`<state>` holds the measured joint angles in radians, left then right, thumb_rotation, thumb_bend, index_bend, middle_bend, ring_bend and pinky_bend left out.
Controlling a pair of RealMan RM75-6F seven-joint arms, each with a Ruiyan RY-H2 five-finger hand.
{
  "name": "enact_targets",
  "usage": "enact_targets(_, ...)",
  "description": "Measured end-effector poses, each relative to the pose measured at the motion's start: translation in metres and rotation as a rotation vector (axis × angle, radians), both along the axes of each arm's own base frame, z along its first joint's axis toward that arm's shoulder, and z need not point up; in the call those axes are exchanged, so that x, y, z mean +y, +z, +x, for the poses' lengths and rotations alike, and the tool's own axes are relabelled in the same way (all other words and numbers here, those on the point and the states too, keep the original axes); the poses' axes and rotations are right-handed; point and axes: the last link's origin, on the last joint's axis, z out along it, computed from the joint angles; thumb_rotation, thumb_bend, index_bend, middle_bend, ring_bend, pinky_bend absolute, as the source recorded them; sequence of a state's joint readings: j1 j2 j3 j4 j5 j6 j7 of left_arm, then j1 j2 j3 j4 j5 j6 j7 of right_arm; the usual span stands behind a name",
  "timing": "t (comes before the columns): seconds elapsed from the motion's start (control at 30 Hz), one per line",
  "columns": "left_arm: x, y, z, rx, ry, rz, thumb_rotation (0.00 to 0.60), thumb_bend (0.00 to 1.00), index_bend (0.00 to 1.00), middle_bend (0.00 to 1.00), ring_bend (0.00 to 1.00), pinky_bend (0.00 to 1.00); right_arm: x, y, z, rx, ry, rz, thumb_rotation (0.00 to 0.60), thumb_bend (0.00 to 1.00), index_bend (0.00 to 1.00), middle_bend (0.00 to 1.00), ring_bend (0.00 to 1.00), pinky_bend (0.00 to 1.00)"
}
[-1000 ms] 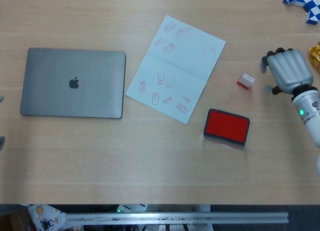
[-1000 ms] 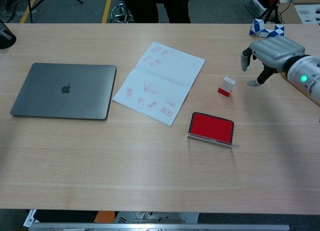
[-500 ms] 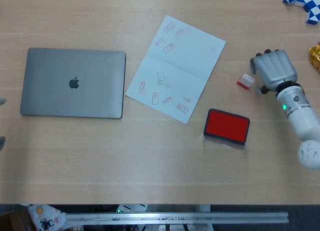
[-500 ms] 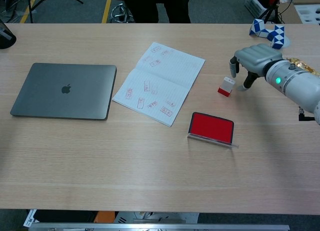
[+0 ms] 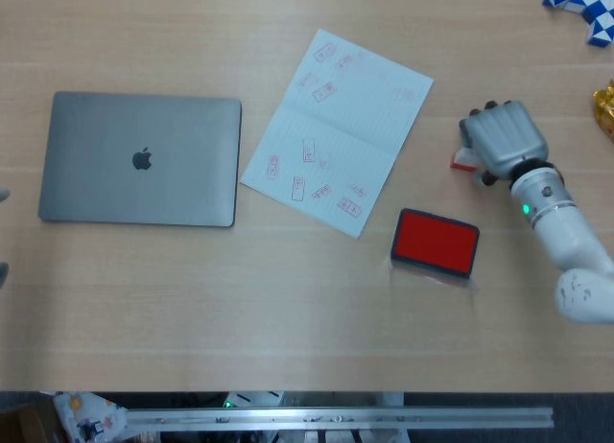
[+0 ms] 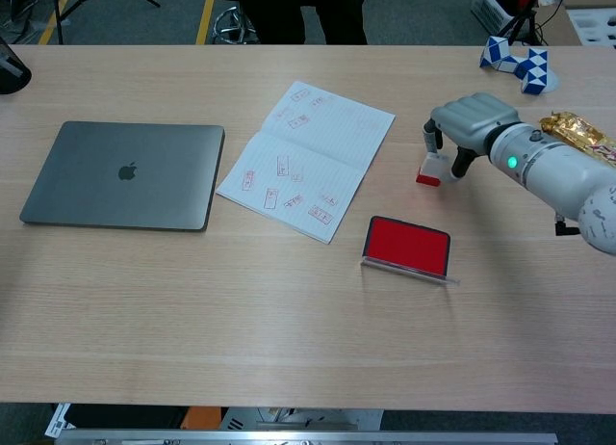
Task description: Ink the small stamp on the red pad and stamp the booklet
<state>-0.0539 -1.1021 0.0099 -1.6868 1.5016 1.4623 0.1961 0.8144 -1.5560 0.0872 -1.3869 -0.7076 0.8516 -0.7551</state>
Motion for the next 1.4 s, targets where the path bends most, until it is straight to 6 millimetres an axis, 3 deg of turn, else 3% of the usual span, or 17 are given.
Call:
enact_targets(0.2,-0.0014,0.0008,-0.002,-0.002,0.008,0.001,0.6,0.2,0.21,0.24,0.25,0.15,0.0028,-0.0012,0.0019,0.001,0.015,0.007,0.6,0.17,0.49,0.4,0.29,0.4)
enact_targets(0.33,-0.0015,0.0003,-0.0035,0.0,0.014,-0.005,0.6,0.2,0.21,0.24,0.25,0.15,0.0004,-0.0004,-0.0016,0.003,0.01,-0.007,0.6,0.26,0.49,0.4,0.29,0.4)
enact_targets(0.83,-0.0023,0.0014,-0.0053,0.001,0.019,-0.003,0.6,0.2,0.21,0.24,0.25,0.15,-0.0002,-0.0066,-0.0002,-0.008,0.021,-0.006,0.6,0.26,0.49,0.41,0.29,0.4)
enact_targets(1.4,-0.0023,0.0014,-0.0064,0.002,0.024,-0.004,0.6,0.2,0.21,0.23,0.25,0.15,-0.0049,-0.0072,-0.0018,0.006,0.012,-0.015,0.6,0.28,0.56,0.43,0.3,0.4)
